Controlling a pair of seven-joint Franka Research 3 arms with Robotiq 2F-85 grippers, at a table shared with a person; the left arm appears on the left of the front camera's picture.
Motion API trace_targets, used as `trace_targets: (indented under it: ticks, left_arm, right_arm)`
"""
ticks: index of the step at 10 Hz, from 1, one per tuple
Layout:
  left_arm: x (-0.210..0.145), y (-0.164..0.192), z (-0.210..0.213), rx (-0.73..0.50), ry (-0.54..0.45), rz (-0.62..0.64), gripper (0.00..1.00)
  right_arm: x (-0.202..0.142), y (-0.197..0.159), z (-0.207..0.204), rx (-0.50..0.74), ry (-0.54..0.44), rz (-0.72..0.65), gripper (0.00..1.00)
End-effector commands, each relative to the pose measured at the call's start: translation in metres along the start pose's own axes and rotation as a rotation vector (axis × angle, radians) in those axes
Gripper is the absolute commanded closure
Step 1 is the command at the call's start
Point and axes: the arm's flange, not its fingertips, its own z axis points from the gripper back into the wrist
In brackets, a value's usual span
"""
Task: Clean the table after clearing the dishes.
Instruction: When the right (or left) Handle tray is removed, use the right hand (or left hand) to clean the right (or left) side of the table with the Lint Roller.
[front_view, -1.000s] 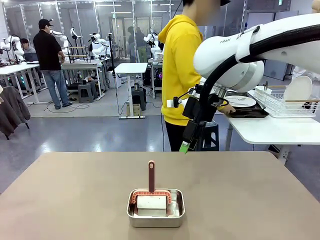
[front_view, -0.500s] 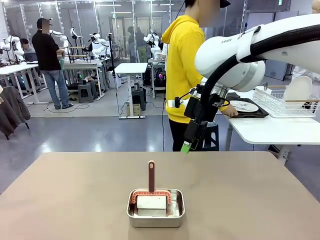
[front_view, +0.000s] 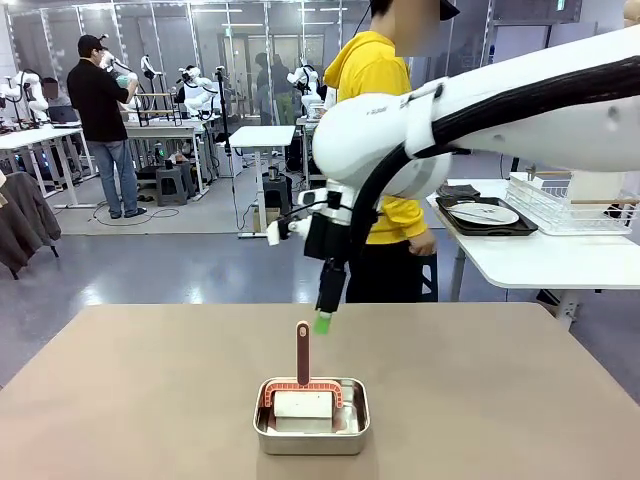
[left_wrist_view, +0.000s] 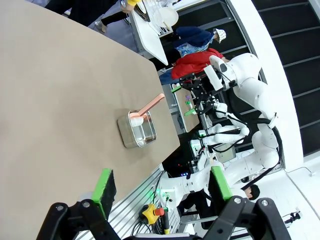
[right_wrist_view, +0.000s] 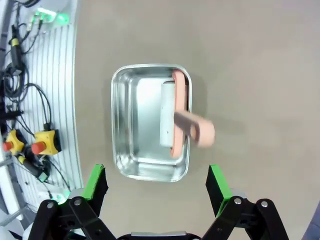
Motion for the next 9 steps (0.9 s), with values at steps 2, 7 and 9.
trace_targets:
  ticks: [2,7,9]
  left_arm:
    - [-0.001,-0.002,0.002,-0.008,-0.007,-0.004,0.05]
    - [-0.001,-0.002,0.002,-0.008,-0.007,-0.004,0.05]
    - [-0.001,-0.002,0.002,-0.008,-0.007,-0.004,0.05]
  right_arm:
    - [0.023,-0.021,-0.019,0.027,0.092,0.041,0.0]
    - [0.047,-0.024,-0.049,0.058,0.188,0.01,0.0]
    - [0.056,-0.021,-0.06,0.021,0.265,-0.034,0.0]
